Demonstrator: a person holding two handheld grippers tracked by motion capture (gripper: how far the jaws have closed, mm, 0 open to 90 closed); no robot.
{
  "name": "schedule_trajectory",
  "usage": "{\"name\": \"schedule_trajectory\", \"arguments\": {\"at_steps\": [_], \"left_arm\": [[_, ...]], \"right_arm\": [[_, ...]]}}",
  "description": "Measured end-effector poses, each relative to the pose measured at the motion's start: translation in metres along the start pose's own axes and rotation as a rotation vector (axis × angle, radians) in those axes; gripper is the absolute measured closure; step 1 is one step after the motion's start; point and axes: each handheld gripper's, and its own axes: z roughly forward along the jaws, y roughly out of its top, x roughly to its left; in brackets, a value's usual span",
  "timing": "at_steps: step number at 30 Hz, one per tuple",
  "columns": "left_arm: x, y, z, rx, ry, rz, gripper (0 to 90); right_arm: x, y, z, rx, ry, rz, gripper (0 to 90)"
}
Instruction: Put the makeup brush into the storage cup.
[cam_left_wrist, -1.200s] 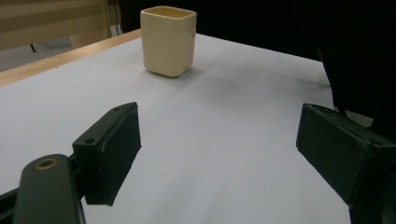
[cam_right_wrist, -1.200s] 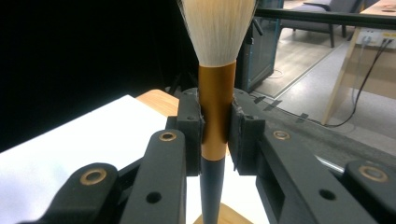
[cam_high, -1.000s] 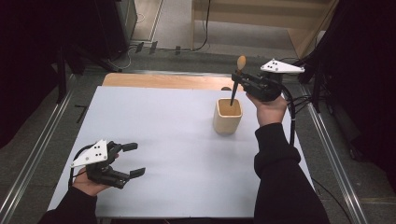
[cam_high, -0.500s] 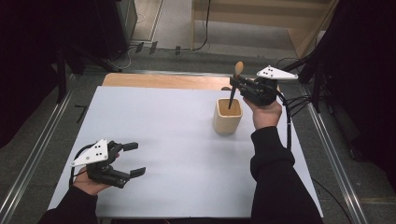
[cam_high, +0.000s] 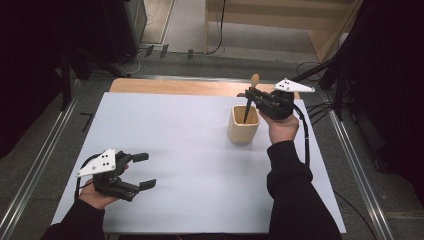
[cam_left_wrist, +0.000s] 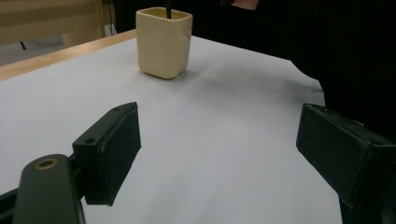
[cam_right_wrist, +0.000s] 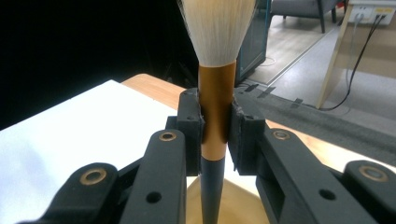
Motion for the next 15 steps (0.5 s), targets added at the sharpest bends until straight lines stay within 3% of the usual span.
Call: {"name": "schedule_trajectory", "arguments": {"at_steps": [15], "left_arm": [[0.001,-0.001,0.001,0.006,0.001,0.0,14.3]], "right_arm": [[0.0,-0.018,0.007,0.034,-0.002,0.013,77.7]]}}
